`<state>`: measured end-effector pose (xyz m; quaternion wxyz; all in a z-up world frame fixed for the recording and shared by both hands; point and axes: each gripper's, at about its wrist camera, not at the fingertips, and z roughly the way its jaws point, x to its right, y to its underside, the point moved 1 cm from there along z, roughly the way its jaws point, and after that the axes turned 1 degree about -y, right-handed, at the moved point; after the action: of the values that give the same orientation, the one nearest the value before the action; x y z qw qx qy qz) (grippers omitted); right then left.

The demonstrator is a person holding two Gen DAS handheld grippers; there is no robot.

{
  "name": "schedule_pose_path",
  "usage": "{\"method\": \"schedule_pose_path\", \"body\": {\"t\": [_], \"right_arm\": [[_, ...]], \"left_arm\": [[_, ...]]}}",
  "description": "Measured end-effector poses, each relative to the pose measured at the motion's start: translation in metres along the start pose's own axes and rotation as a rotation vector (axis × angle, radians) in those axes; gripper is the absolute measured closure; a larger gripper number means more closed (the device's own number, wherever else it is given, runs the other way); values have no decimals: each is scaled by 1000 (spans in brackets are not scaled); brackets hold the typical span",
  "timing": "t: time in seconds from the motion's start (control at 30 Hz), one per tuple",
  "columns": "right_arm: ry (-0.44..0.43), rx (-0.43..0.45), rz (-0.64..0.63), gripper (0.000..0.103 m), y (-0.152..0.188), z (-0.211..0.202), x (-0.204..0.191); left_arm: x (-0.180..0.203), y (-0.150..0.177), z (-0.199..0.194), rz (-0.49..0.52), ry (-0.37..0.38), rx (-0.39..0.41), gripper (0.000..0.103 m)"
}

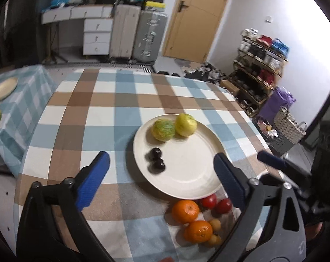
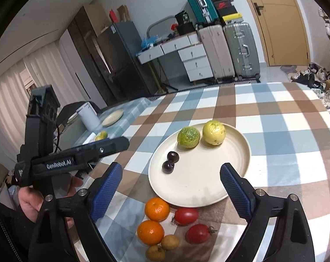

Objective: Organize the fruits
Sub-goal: 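Lower both plums onto the cream plate and open both grippers, then withdraw both grippers from the plate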

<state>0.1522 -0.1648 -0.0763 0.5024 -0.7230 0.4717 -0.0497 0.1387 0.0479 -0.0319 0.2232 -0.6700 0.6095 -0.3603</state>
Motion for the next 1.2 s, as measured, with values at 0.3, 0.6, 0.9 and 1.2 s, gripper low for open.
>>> {"method": "schedule_pose_path", "body": {"t": [0.3,0.6,0.9,1.2], "right_arm": [[27,59,-24,3,15,-36,-2],[40,63,0,2,41,-61,4],[57,16,44,2,73,-61,12],[18,-76,76,2,99,-40,11]], "left_arm": [[16,32,-24,-10,-40,0,1],[27,80,-27,-22,-47,-31,1],[35,114,-20,-26,-44,-60,1],[24,134,-18,-33,-60,-72,1]]}}
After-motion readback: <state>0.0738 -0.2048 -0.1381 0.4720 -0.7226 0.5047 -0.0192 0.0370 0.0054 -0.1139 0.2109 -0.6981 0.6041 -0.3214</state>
